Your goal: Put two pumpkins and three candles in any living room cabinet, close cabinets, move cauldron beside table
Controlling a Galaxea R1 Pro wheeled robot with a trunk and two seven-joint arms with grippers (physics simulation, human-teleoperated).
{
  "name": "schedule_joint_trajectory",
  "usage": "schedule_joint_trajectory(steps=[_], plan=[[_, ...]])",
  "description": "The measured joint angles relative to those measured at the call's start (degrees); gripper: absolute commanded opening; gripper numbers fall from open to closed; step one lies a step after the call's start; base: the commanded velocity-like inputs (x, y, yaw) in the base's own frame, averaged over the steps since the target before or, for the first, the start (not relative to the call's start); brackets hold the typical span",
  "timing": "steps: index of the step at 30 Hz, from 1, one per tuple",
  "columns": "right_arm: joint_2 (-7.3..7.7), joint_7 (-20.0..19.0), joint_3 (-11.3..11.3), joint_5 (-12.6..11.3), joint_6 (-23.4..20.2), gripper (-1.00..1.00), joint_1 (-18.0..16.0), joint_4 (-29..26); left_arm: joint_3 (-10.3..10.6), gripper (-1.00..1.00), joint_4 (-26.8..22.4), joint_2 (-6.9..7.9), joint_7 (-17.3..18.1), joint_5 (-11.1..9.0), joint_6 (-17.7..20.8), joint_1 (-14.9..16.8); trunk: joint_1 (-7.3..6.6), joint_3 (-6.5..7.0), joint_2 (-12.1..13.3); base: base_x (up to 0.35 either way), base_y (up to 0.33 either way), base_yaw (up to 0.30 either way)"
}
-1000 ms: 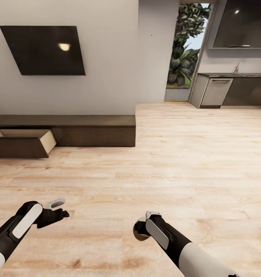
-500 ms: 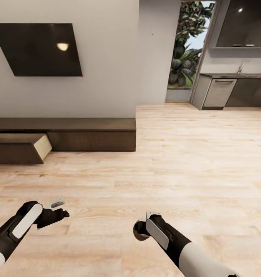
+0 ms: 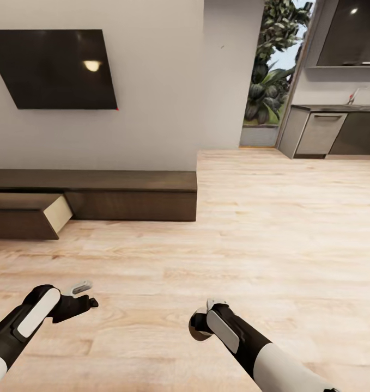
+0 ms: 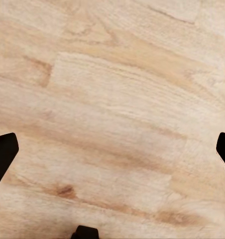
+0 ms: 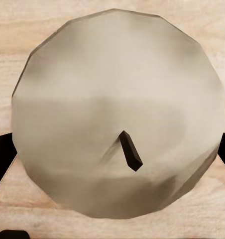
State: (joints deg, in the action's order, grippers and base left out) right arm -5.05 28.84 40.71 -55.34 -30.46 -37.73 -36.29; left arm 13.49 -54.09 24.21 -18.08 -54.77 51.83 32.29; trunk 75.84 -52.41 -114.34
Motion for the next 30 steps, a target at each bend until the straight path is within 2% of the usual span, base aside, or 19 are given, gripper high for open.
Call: schedule_joint_trajectory(steps=[15, 30], plan=[[-0.02, 0.0, 0.0, 0.03, 0.01, -1.0, 0.0, 0.0, 0.02, 1.0, 0.0, 0.02, 0.0, 0.0, 0.0, 0.0, 0.0, 0.0, 0.0, 0.311, 0.0, 0.108], [-0.08, 0.0, 0.01, 0.01, -0.01, -1.0, 0.0, 0.01, -0.05, 1.0, 0.0, 0.04, 0.0, -0.01, 0.0, -0.02, 0.03, 0.0, 0.0, 0.024, 0.0, 0.258]])
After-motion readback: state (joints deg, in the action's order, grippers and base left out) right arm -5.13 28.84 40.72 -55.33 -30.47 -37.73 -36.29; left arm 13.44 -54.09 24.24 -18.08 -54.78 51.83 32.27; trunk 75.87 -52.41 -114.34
